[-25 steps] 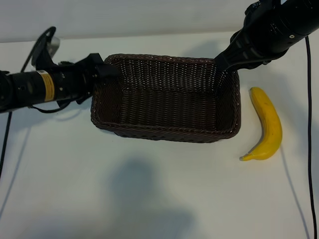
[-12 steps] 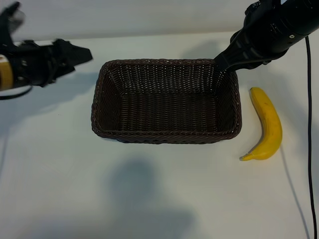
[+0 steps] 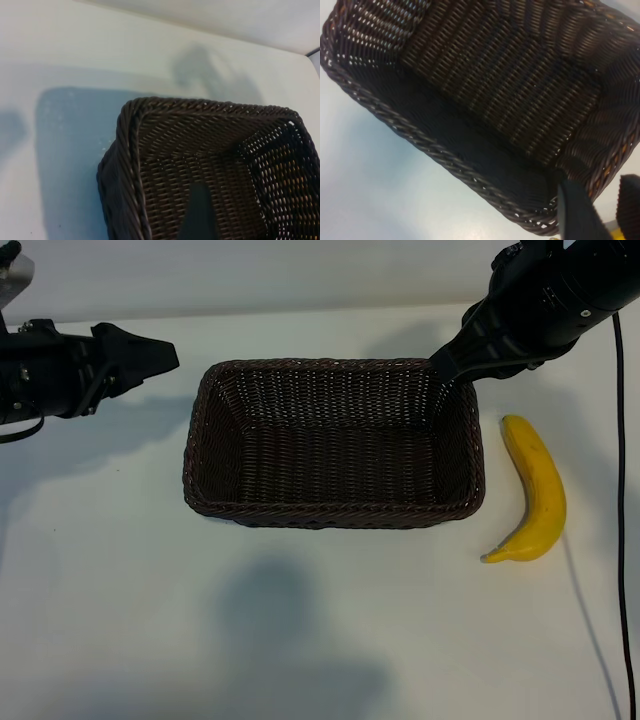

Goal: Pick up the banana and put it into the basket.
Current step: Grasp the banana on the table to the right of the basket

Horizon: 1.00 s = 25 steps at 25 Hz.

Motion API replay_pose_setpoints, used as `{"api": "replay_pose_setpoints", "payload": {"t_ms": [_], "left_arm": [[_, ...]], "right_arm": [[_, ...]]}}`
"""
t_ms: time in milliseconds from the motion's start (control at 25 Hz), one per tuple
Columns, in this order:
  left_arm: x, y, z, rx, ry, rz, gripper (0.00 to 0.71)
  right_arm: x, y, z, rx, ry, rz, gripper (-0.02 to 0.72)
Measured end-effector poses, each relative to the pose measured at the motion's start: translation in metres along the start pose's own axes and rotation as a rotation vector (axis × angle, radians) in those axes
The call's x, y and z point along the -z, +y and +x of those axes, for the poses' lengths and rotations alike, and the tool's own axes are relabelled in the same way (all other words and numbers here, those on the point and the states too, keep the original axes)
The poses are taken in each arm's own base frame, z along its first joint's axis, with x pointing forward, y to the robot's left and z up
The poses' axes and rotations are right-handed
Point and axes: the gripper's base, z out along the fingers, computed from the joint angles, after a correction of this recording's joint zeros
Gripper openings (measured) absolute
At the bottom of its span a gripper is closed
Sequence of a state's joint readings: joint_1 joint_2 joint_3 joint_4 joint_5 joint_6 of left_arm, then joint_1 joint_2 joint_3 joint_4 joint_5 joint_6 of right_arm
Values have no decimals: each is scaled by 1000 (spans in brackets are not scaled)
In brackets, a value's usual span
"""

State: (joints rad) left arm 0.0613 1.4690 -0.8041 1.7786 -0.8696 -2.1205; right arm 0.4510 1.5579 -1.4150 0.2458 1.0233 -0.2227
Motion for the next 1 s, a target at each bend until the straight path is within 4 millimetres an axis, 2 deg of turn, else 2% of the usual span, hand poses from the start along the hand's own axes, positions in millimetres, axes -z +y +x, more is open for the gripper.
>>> {"api": "replay_pose_setpoints", "payload": {"t_ms": [160, 480, 1000], "left_arm": [[2, -2, 0, -11, -5, 2, 611], [27, -26, -6, -93, -89, 21, 610], [41, -43, -4, -169, -103, 76, 610]], "right_arm": [[0, 0, 0, 0, 0, 0, 242], [0, 0, 0, 0, 0, 0, 242], [0, -1, -6, 0, -67, 15, 242]]}}
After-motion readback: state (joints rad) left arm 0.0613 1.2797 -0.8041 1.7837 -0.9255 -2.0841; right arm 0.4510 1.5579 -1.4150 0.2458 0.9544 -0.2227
